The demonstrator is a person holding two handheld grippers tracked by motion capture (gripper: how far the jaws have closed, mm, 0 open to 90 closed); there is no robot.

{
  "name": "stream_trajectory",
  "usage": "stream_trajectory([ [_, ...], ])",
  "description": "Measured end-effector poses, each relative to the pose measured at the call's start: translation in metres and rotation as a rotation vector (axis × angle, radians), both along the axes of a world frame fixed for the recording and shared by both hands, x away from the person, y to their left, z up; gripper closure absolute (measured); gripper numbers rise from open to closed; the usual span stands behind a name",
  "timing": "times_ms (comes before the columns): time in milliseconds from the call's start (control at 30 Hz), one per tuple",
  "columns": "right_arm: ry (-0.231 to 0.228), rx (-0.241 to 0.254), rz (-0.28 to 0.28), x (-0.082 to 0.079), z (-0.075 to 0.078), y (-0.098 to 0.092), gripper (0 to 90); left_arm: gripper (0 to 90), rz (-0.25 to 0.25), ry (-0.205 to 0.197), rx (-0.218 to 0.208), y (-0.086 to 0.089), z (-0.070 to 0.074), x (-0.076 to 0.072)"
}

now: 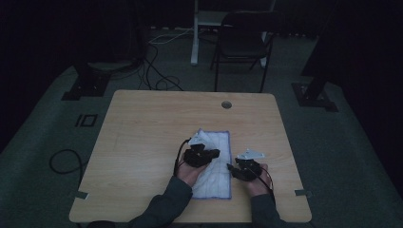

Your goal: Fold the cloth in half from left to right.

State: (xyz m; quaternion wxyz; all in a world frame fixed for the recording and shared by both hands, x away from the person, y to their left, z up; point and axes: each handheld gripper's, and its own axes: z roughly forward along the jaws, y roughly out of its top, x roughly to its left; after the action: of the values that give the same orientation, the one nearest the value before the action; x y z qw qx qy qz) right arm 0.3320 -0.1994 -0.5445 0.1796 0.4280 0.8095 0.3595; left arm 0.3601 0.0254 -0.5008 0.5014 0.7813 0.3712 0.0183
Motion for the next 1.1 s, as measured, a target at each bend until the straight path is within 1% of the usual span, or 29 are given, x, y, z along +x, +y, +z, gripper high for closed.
stream_trajectory([
  [133, 0.000, 0.000, 0.000, 0.000, 0.000, 0.000, 53.3, 86.8, -0.007, 0.018, 0.008, -0.007, -0.007, 0.003],
  [367, 0.000, 0.001, 0.001, 0.000, 0.000, 0.000, 53.3, 86.8, -0.020, 0.046, 0.042, -0.018, -0.020, 0.006],
  [567, -0.001, 0.002, 0.002, 0.000, 0.000, -0.001, 53.1, 86.5, -0.026, 0.058, 0.059, -0.022, -0.025, 0.008],
  [633, -0.002, 0.002, 0.002, 0.000, 0.000, -0.001, 52.7, 83.9, -0.029, 0.069, 0.056, -0.022, -0.026, 0.008],
  [700, -0.003, 0.002, 0.002, 0.000, -0.001, -0.001, 52.6, 76.2, -0.029, 0.076, 0.048, -0.020, -0.024, 0.007],
  [733, -0.003, 0.002, 0.002, 0.000, -0.001, -0.001, 52.6, 72.9, -0.030, 0.072, 0.045, -0.018, -0.022, 0.006],
  [800, -0.003, 0.003, 0.002, 0.000, -0.001, -0.001, 52.6, 69.3, -0.030, 0.061, 0.030, -0.013, -0.014, 0.003],
  [933, -0.005, 0.001, 0.003, 0.000, -0.001, -0.001, 52.6, 67.1, -0.018, 0.030, 0.018, 0.000, -0.001, -0.001],
  [1000, -0.004, 0.002, 0.003, 0.000, -0.001, -0.001, 52.6, 66.2, -0.001, 0.016, 0.016, 0.010, 0.005, -0.002],
  [1100, -0.005, 0.002, 0.003, 0.000, -0.001, -0.001, 52.7, 65.7, 0.032, -0.001, 0.020, 0.026, 0.009, -0.004],
])
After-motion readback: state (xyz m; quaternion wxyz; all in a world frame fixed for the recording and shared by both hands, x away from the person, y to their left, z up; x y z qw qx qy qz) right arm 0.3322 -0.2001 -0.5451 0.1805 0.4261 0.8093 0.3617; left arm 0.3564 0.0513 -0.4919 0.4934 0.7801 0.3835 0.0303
